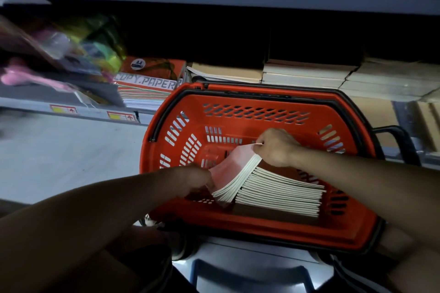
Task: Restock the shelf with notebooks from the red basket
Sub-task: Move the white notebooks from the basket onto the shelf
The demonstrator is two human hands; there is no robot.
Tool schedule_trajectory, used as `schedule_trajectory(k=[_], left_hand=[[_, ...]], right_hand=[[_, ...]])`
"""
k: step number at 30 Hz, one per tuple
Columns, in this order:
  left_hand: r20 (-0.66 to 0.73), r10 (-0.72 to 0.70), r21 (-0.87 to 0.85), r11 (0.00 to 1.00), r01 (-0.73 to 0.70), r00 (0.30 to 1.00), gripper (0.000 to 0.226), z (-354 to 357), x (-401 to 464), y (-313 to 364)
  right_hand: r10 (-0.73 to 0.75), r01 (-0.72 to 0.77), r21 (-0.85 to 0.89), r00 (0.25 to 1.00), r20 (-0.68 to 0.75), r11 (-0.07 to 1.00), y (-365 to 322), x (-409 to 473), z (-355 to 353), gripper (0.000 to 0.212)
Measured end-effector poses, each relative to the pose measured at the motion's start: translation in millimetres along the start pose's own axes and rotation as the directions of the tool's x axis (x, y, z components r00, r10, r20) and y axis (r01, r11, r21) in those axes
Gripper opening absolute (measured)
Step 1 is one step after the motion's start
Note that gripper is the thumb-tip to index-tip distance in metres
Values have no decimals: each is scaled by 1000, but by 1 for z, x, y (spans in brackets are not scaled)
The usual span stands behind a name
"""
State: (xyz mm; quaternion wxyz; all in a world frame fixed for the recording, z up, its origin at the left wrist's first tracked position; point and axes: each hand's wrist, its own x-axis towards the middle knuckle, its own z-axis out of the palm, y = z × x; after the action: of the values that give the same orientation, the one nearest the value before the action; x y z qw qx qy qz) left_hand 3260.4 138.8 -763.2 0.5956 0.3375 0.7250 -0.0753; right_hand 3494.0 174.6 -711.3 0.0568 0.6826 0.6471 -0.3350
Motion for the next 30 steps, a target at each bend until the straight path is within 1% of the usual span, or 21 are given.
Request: schedule_trajectory(k=[2,4,6,8,10,11,13,15,20,23,24,28,30], left_hand=[[41,-17,-109,994,22,999,10,2,-3,1],[47,-26,-208,977,35,999,19,4,-6,4],[36,-65,-304,950,73,997,24,2,-10,10],[26,-98,-411,906,100,995,23,-5,-13,19],[28,-89,-480,873,91,996,23,-12,-17,28],[42,-80,-499,862,90,996,22,-16,-20,31],[77,-72,-520,848,102,994,20,-20,-27,36],[108,-62,-506,856,108,992,17,-20,-33,38],[140,0,-515,854,73,990,25,-17,-49,42],[122,31,-542,839,40,992,25,-19,-61,46],[117,39,-547,837,31,992,25,-19,-64,47],[144,88,-559,829,7,986,25,-18,-79,50],[150,134,-568,823,-25,980,27,-18,-86,52]], right_hand=[[15,-15,12,1000,-5,1000,-1,-1,1,44],[36,-35,24,999,-6,999,-1,-1,0,38],[62,-61,54,998,-20,997,-1,-2,-5,31],[79,-75,114,996,-36,991,-1,-1,-10,22],[104,-95,184,994,-39,978,-2,-2,-14,15],[115,-104,213,992,-42,972,-3,-3,-16,15],[142,-123,269,988,-53,955,-2,-5,-18,18],[170,-140,332,983,-63,933,1,-7,-18,19],[173,-133,466,984,-43,875,4,-11,-19,17],[192,-153,497,981,-27,854,7,-16,-23,36],[196,-157,504,980,-26,850,9,-18,-25,38],[226,-190,600,974,16,777,17,-23,-29,24],[245,-229,623,968,61,748,23,-25,-31,22]])
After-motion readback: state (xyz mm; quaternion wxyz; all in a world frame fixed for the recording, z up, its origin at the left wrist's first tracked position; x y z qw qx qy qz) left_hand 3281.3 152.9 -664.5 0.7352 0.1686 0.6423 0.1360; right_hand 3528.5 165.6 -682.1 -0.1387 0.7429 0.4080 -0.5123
